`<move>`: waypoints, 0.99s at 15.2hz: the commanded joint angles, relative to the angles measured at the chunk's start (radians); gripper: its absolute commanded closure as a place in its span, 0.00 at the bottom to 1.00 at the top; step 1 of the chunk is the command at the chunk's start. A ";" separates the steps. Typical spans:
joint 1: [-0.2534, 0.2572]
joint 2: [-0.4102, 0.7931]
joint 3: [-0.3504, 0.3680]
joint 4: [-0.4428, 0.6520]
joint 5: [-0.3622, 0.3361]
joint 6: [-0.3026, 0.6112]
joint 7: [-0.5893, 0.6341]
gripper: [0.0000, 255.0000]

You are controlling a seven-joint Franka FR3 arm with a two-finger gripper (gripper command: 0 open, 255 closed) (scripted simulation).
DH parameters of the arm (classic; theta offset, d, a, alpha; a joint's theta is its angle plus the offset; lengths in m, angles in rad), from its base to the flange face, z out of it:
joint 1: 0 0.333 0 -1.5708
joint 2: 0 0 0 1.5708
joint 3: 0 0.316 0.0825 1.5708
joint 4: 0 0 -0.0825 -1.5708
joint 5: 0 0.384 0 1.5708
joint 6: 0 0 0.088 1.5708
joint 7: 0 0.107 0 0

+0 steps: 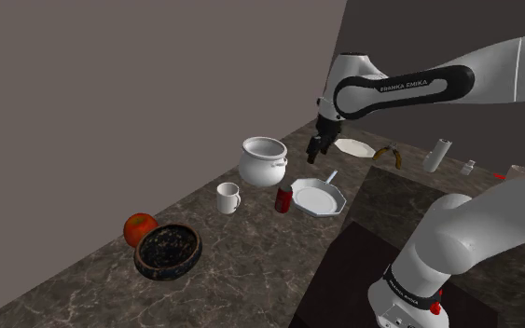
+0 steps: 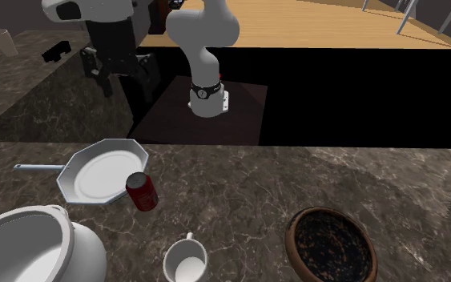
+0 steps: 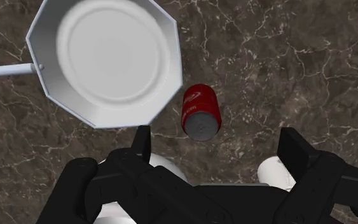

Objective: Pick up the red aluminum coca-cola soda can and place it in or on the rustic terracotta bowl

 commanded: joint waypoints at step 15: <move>0.035 0.579 -0.029 0.097 0.120 0.436 -0.058 0.00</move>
